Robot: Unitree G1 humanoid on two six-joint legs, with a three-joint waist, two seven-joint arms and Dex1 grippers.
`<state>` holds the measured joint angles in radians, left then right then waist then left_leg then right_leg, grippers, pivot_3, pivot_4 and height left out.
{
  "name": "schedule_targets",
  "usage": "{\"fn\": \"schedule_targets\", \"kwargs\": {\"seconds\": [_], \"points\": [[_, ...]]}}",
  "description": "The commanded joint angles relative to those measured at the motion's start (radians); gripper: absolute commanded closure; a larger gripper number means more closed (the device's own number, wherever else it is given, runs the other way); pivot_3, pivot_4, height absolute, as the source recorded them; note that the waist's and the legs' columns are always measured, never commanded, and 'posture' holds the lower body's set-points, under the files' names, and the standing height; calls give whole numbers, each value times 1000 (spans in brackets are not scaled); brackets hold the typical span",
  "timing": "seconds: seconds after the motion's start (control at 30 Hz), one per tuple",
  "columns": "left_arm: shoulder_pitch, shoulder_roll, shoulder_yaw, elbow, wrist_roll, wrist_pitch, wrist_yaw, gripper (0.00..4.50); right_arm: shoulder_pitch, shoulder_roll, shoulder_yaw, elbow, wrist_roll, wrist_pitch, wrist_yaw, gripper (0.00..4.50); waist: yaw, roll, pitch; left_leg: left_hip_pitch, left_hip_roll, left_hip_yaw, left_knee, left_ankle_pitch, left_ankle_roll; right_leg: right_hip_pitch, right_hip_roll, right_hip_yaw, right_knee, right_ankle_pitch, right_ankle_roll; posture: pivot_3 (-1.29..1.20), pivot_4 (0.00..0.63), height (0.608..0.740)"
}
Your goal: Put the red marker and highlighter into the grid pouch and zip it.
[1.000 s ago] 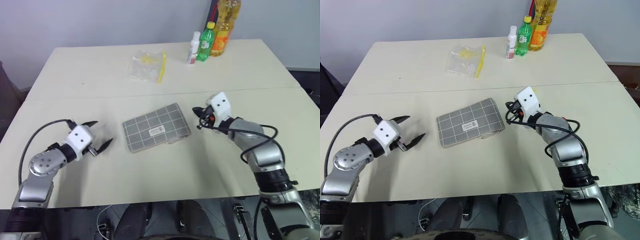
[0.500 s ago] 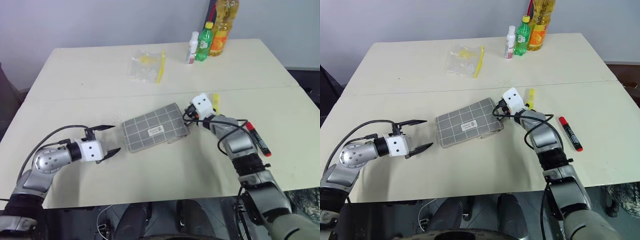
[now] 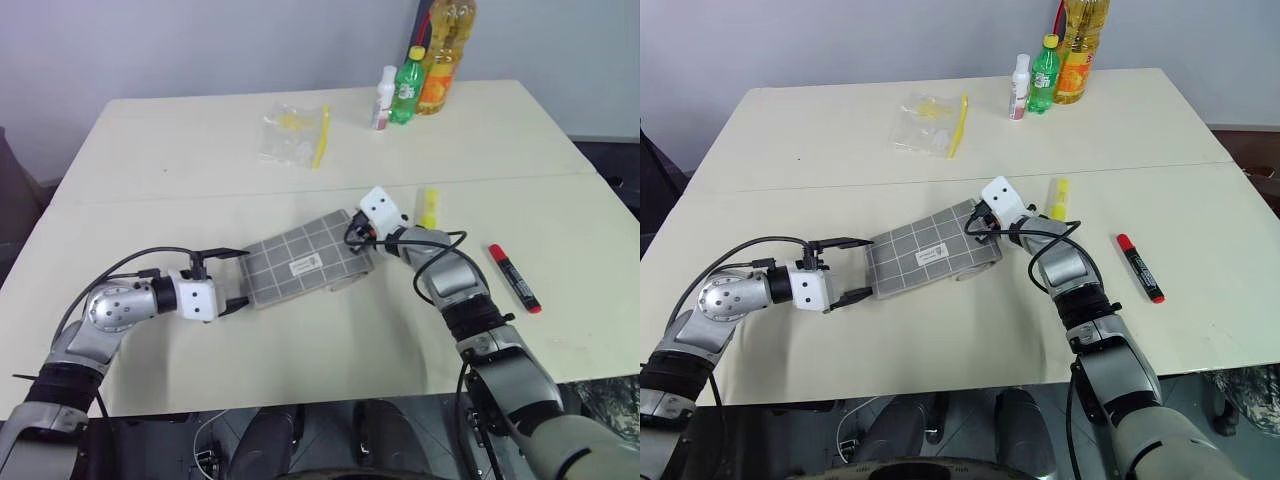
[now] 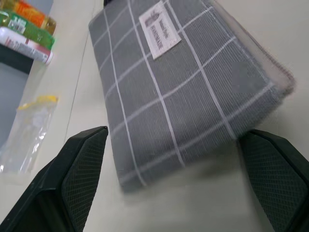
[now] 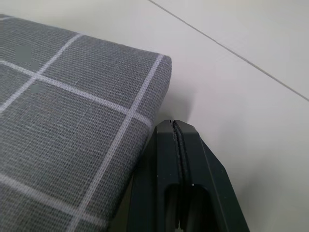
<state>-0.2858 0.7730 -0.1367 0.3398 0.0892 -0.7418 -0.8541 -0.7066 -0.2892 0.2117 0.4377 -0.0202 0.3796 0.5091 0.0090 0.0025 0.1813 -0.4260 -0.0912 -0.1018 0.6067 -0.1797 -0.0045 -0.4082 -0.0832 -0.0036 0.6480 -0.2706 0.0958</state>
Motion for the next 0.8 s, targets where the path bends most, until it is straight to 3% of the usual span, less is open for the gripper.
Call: {"fn": "schedule_targets", "kwargs": {"seconds": [0.03, 0.6, 0.7, 0.8], "points": [[-12, -23, -55, 34, 33, -26, -14, 0, -3, 12, 9, -42, -6, -23, 22, 4479, 0, 0, 0, 0, 0, 0, 0, 0, 0, 0, 0, 0, 0, 0, 0, 0, 150, 740], [-41, -64, -68, 43, -25, -7, -37, 0, 49, 44, 37, -148, -12, 4, 72, 4479, -5, 0, 0, 0, 0, 0, 0, 0, 0, 0, 0, 0, 1, 0, 0, 0, 150, 740], [-31, -63, -70, 34, -47, -5, -56, 865, 50, 40, 32, -151, -14, -1, 72, 4500, -6, 0, 0, 0, 0, 0, 0, 0, 0, 0, 0, 0, 1, 0, 0, 0, 150, 740], [-16, -66, -60, 13, -80, 22, -68, 2386, 48, 21, 2, -164, -10, -13, 56, 4500, -7, 0, 0, 0, 0, 0, 0, 0, 0, -1, 1, 0, 1, 0, 0, 0, 150, 740]]}}
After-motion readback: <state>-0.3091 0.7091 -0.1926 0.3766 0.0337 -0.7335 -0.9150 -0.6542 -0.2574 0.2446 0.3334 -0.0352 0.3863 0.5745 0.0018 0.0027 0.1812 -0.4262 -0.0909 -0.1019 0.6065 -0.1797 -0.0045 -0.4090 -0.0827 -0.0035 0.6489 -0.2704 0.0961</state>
